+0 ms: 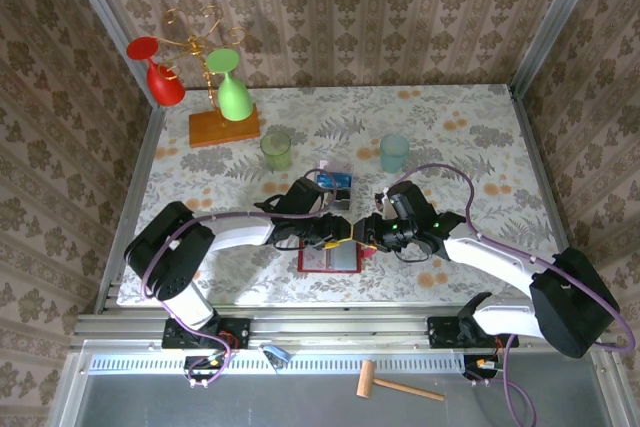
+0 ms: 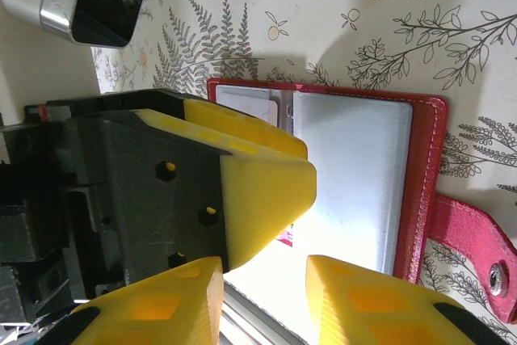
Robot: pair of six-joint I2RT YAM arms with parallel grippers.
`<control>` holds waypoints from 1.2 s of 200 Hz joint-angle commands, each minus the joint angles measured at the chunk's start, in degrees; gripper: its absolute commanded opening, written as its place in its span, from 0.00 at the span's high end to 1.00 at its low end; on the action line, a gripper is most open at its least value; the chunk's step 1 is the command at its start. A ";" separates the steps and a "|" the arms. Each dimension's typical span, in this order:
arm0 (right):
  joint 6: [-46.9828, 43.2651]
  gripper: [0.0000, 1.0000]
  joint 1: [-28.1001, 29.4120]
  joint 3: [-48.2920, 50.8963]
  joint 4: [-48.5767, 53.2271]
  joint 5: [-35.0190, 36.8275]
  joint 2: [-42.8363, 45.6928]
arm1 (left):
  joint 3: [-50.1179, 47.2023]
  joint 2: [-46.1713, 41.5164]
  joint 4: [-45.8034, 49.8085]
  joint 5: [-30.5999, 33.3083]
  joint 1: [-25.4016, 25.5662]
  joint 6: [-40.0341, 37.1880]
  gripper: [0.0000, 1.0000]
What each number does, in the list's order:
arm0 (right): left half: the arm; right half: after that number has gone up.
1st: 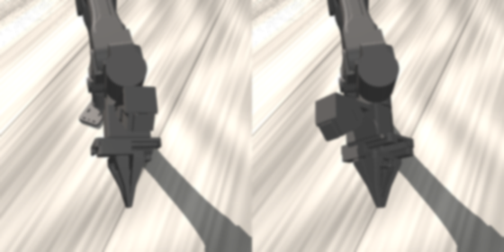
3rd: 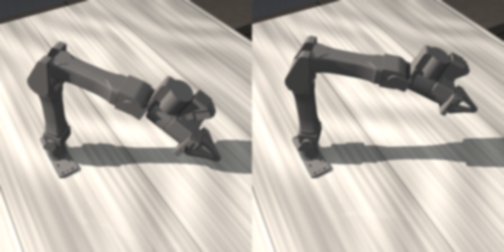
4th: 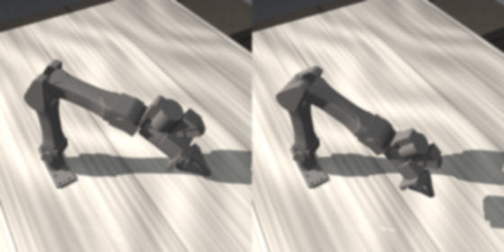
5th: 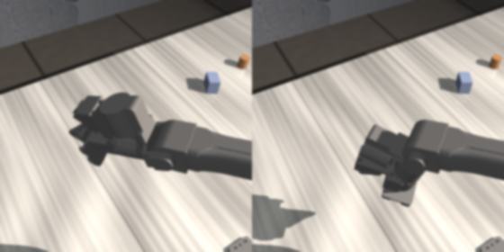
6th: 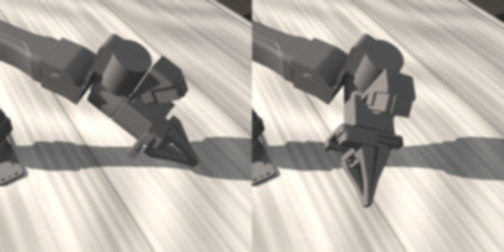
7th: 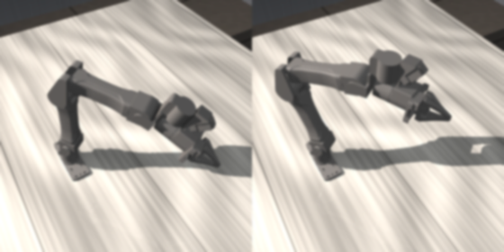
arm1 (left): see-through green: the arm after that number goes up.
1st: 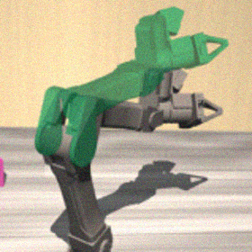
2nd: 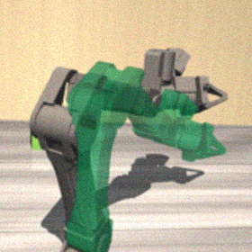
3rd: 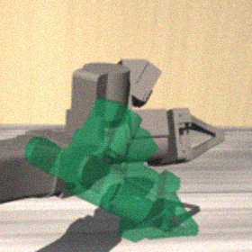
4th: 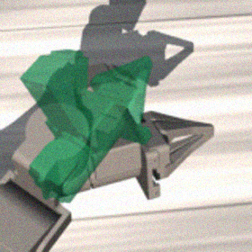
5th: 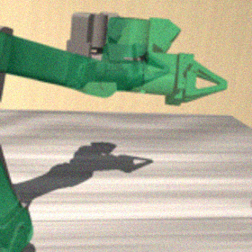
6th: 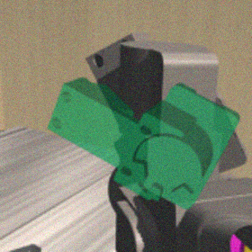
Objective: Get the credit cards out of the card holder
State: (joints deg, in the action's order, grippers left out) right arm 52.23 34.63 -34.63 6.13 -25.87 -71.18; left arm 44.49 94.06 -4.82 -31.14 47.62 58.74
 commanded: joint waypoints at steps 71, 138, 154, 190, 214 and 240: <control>0.88 0.67 -0.17 -0.24 -2.22 -0.81 -2.13 | -2.31 -4.49 0.04 -0.25 -1.87 -1.07 0.57; 1.38 0.68 2.64 -4.39 -4.14 -1.46 -10.06 | -7.16 -10.92 4.74 1.40 -4.95 -3.34 0.60; 1.52 0.68 3.53 -5.63 -4.50 -1.55 -12.09 | -8.22 -12.36 5.92 1.86 -5.57 -4.04 0.61; 1.82 0.71 5.50 -8.82 -4.99 -2.16 -16.84 | -9.85 -14.82 8.84 3.13 -6.42 -5.63 0.65; 1.86 0.72 6.71 -10.88 -5.09 -2.39 -19.74 | -10.85 -15.31 9.67 3.36 -6.79 -6.13 0.68; 1.98 0.73 7.79 -12.73 -4.92 -2.61 -22.36 | -11.97 -15.33 9.46 3.60 -7.01 -6.29 0.72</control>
State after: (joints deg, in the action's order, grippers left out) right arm 53.78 41.45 -44.91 1.50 -27.49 -91.37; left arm 34.04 79.64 2.85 -28.40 41.08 54.13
